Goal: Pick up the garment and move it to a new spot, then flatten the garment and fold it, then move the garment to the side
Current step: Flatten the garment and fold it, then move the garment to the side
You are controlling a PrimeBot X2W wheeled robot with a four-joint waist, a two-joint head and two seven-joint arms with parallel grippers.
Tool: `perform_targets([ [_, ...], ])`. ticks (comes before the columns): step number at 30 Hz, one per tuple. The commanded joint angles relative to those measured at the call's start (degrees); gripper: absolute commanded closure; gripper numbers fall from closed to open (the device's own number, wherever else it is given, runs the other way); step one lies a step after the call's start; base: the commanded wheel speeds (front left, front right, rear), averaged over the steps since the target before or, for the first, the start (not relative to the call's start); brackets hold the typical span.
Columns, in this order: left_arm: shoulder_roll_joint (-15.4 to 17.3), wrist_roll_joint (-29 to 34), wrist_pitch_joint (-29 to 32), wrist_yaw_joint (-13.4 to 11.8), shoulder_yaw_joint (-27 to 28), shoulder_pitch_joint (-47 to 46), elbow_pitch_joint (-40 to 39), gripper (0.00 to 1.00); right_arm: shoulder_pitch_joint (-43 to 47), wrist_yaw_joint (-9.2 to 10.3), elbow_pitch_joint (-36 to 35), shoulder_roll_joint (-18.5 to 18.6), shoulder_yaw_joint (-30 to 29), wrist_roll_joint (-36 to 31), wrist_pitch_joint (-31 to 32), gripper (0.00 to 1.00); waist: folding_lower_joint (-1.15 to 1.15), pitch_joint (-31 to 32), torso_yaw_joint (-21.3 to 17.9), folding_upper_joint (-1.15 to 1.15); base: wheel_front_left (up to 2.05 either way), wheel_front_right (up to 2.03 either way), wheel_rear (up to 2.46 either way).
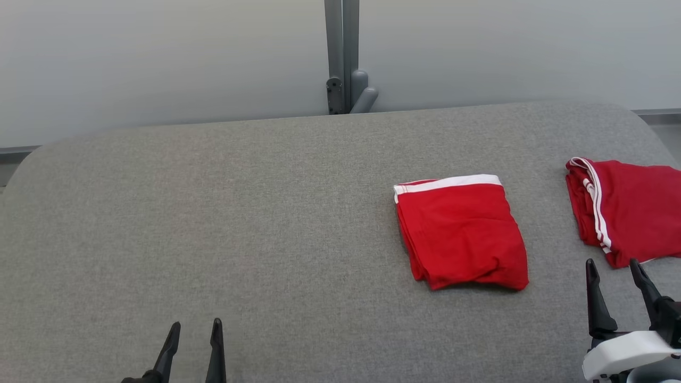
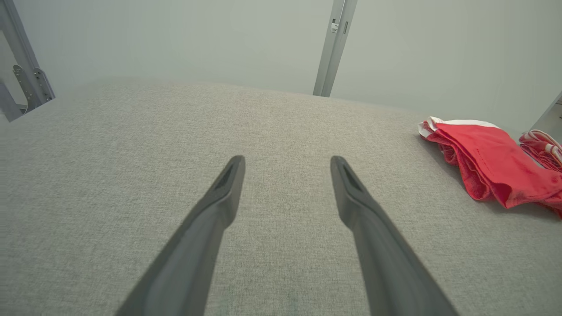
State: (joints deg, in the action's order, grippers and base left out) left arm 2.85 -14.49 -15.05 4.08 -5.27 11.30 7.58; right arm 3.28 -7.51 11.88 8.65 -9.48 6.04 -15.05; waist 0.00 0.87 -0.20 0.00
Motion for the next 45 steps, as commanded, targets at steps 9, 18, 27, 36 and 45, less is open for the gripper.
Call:
perform_targets([
  [9,0.1,-0.3,-0.1,-0.5,0.6,1.1,-0.9,0.00,1.6,0.05,-0.5,-0.5,0.8,0.3,-0.1,0.00,0.00,0.6,2.1,0.00,0.00,0.00,0.00],
  [18,0.1,-0.6,-0.1,-1.2,0.5,1.4,-1.3,0.00,-0.6,0.04,1.8,-1.2,1.0,3.6,-0.1,0.00,0.00,0.6,2.8,0.00,0.00,0.00,0.00],
  [27,0.1,-1.1,-0.1,-1.5,-1.0,0.6,-1.4,0.00,-11.6,0.05,8.8,2.3,5.6,12.4,12.7,0.00,0.00,-1.2,4.4,0.00,0.00,0.00,0.00],
  [36,0.1,-1.4,-0.1,-1.6,-1.7,-1.8,-1.2,0.00,-20.1,0.04,16.7,4.4,4.4,13.5,25.9,0.00,0.00,-5.5,8.5,0.00,0.00,0.00,0.00],
  [45,0.1,-0.9,-0.1,-0.9,-2.4,-4.2,-1.4,0.00,-26.0,0.04,25.7,4.5,2.1,15.6,27.2,0.00,0.00,-9.0,11.2,0.00,0.00,0.00,0.00],
])
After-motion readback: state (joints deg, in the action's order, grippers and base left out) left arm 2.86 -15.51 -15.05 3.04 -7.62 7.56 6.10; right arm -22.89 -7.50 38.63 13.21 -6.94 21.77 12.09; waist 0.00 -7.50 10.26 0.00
